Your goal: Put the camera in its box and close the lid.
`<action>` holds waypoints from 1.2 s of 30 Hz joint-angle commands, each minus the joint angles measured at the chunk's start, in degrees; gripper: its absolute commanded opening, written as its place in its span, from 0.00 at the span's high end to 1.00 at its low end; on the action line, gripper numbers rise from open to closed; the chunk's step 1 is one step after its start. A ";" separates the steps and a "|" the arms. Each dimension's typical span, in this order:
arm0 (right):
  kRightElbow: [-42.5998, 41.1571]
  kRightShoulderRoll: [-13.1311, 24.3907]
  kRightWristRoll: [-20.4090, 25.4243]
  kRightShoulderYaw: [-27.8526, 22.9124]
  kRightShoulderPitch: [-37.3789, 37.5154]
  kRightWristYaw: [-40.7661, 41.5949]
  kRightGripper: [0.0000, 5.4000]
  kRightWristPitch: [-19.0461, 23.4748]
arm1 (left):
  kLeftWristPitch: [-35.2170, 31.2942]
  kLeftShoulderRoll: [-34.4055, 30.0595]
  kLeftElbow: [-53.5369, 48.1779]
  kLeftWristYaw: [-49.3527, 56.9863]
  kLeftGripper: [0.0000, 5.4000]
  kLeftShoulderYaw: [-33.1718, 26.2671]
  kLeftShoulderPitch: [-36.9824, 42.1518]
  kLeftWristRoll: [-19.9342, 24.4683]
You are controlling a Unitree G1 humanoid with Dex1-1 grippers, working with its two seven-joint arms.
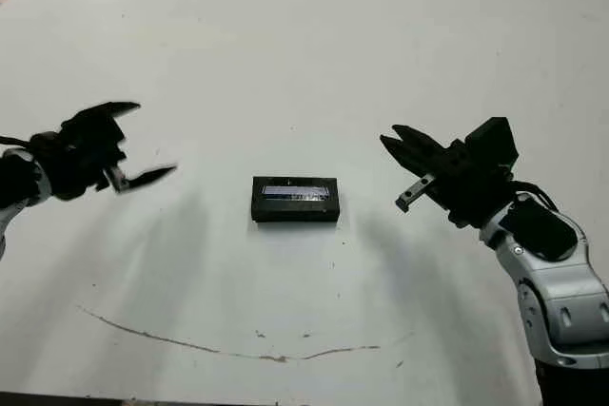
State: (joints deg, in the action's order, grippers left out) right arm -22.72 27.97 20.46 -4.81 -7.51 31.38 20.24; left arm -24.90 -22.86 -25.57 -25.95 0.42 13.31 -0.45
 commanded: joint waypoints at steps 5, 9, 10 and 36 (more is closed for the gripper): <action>0.93 0.41 -1.34 -0.23 0.38 -0.15 1.00 -1.52 | -9.38 16.12 -6.00 10.89 0.79 6.61 -1.18 4.19; 1.34 -0.03 -1.37 -0.44 0.57 -0.05 1.00 -2.20 | -16.96 22.41 -6.81 13.61 0.96 11.88 -0.74 7.24; 1.50 -0.17 -1.47 -0.38 0.63 0.01 1.00 -2.64 | -17.82 23.45 -6.26 14.32 0.99 13.49 -0.57 7.22; 1.09 -0.61 -0.11 -0.38 -0.16 -1.13 1.00 -1.26 | -26.21 18.40 8.92 13.70 0.99 25.83 -3.52 3.10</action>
State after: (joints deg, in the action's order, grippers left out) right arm -21.88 27.11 20.09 -5.15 -7.96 30.16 17.37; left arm -46.06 -1.78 -19.59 -11.99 25.12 14.32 3.08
